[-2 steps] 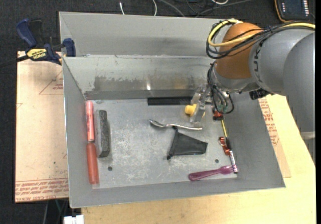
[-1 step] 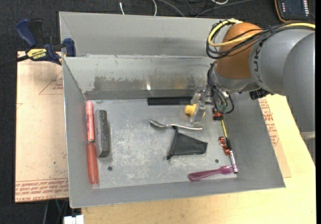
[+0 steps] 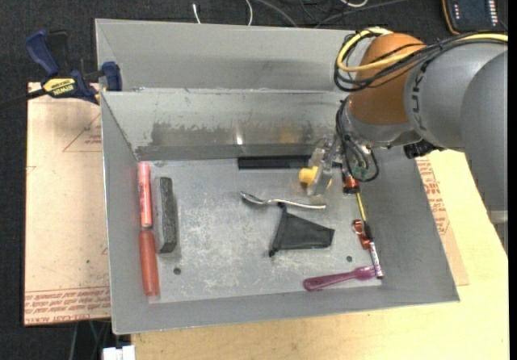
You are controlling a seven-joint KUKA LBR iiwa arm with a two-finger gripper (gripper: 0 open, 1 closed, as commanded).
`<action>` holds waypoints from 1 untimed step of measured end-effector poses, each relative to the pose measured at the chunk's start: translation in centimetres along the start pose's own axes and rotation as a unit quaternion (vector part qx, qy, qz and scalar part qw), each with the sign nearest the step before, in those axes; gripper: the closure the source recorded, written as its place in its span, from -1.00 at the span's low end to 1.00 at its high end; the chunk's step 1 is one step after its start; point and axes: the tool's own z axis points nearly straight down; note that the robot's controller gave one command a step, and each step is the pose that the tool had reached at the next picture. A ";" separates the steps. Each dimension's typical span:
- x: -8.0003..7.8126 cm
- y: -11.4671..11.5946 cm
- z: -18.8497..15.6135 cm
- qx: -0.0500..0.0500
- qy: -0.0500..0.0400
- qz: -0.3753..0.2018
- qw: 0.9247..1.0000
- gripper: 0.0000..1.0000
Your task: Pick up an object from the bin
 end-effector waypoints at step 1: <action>0.2 0.0 -2.6 0.000 0.004 0.000 1.000 1.00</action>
Offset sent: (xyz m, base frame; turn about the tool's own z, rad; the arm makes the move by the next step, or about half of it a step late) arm -0.0015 0.0000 0.0816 0.0000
